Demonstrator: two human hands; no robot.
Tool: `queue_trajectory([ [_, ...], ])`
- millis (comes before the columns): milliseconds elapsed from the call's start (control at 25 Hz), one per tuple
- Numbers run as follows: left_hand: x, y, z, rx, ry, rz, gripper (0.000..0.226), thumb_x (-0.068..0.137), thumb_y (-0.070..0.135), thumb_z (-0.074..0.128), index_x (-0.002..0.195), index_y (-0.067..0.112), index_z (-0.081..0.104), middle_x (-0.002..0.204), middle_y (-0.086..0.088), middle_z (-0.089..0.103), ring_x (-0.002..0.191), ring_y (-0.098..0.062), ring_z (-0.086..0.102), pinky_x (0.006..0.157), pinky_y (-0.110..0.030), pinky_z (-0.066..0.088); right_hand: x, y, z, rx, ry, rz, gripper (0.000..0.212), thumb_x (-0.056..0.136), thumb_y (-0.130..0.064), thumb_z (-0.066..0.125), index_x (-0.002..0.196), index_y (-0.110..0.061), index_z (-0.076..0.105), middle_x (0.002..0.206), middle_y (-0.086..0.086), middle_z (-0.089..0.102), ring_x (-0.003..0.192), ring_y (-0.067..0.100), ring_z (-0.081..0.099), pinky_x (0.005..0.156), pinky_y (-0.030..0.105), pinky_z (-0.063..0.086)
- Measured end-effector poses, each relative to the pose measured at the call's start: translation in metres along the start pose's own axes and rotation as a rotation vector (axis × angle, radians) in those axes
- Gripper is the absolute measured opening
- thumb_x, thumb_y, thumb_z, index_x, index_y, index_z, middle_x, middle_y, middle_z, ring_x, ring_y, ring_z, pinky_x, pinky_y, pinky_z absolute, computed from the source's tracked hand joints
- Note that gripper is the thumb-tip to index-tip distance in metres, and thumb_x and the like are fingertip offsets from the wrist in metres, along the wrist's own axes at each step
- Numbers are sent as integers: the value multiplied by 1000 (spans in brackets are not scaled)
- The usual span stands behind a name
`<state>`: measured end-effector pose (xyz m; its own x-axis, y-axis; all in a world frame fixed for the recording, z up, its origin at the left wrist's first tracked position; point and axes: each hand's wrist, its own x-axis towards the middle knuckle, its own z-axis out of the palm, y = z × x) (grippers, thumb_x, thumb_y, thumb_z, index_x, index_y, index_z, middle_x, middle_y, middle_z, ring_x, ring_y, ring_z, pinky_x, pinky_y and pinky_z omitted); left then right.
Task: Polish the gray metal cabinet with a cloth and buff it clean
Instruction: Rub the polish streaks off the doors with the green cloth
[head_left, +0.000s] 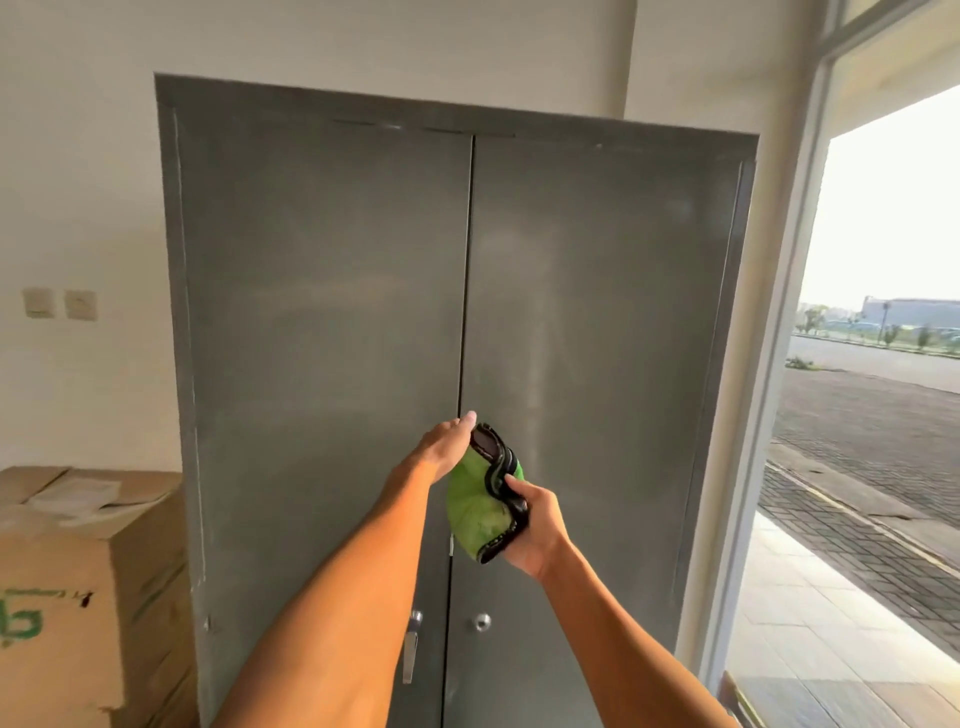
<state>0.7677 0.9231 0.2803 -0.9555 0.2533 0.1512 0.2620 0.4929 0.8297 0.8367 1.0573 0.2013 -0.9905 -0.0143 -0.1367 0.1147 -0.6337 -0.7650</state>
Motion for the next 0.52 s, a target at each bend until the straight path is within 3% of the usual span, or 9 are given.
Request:
queue_trajectory([
  [80,24,23,-21,-93,41,57,64,75,52,52,129,22,68,144,-8,61,133,-23,54,117,-39,39,6,-42,21,-8,-33,-41,46,95,-26,51,132,-1,64,128,24,67,124,42,60,113,53,40],
  [160,35,38,-35,-123,75,103,58,63,35,60,120,27,72,126,-5,70,118,-22,64,106,-38,49,13,-69,35,-8,-114,-73,47,98,-33,54,131,-2,65,129,23,66,124,42,61,113,54,40],
  [280,44,52,-47,-100,160,200,44,76,15,68,117,27,74,106,-6,75,97,-22,72,86,-37,59,31,-88,47,-302,-171,-278,52,90,-29,76,137,-13,59,125,16,70,116,34,67,106,55,49],
  [400,58,61,-54,-65,200,267,41,87,14,74,126,27,71,112,-7,70,98,-20,70,81,-29,57,50,-99,53,-625,130,-542,71,72,-17,92,130,-29,54,108,5,73,92,22,74,89,45,60],
  [520,72,81,-63,-22,260,357,45,88,16,76,130,29,68,113,-5,68,100,-18,67,79,-23,47,58,-114,66,-704,324,-766,51,81,-26,85,124,-30,59,99,-2,69,87,17,70,80,34,58],
])
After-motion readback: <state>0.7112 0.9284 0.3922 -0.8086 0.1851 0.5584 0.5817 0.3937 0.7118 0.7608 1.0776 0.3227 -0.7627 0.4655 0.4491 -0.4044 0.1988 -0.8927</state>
